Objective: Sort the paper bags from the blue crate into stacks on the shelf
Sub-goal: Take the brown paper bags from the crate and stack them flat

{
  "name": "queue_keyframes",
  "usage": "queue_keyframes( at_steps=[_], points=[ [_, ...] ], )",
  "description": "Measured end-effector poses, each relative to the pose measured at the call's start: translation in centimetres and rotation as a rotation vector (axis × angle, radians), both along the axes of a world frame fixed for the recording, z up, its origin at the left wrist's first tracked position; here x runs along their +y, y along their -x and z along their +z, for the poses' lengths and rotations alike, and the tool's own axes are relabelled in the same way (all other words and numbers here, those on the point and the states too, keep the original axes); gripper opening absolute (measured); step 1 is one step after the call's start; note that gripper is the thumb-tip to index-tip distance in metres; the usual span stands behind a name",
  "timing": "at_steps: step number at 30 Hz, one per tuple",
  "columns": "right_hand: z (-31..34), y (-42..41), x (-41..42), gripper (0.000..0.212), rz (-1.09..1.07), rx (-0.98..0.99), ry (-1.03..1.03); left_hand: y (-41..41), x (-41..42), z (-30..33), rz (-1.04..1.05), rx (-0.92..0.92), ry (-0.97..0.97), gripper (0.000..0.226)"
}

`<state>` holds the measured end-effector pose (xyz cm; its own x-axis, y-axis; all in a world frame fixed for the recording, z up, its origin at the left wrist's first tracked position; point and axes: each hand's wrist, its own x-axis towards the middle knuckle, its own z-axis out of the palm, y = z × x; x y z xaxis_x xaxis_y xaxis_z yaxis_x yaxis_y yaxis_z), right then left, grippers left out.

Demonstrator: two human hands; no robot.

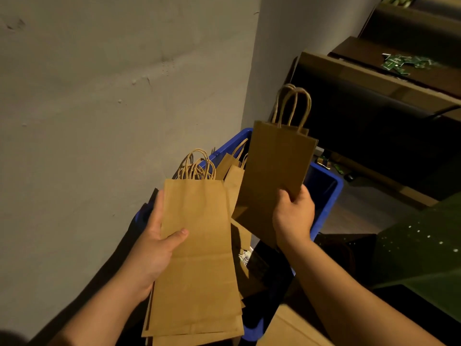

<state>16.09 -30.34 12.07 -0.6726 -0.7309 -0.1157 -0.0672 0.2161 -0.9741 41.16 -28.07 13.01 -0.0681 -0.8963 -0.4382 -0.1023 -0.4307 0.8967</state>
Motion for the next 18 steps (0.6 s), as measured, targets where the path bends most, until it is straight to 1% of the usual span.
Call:
queue_keyframes(
  at_steps=[2,7,8,10,12,15,18],
  points=[
    [1.0,1.1,-0.1,0.020,0.046,0.031,0.020,0.1,0.1,0.1,-0.008,0.001,0.020,0.091],
    [3.2,4.0,-0.3,0.021,0.102,-0.073,0.048,0.4,0.4,0.7,-0.052,-0.064,0.080,0.088],
    [3.4,4.5,-0.1,0.018,0.106,-0.095,0.043,0.3,0.4,0.8,-0.068,-0.076,0.078,0.083],
    [4.1,5.4,0.3,0.013,0.111,-0.151,0.026,0.2,0.3,0.8,-0.099,-0.088,0.073,0.063],
    [4.7,6.1,0.9,0.015,0.139,-0.233,0.012,0.3,0.4,0.9,-0.109,-0.107,0.083,0.047],
    [5.3,5.9,2.2,0.017,0.278,-0.327,-0.033,0.6,0.4,1.2,-0.074,-0.101,0.058,0.041],
    [5.1,4.2,3.6,0.024,0.415,-0.337,-0.100,1.0,0.4,1.4,-0.055,-0.088,0.047,0.036]
  ],
)
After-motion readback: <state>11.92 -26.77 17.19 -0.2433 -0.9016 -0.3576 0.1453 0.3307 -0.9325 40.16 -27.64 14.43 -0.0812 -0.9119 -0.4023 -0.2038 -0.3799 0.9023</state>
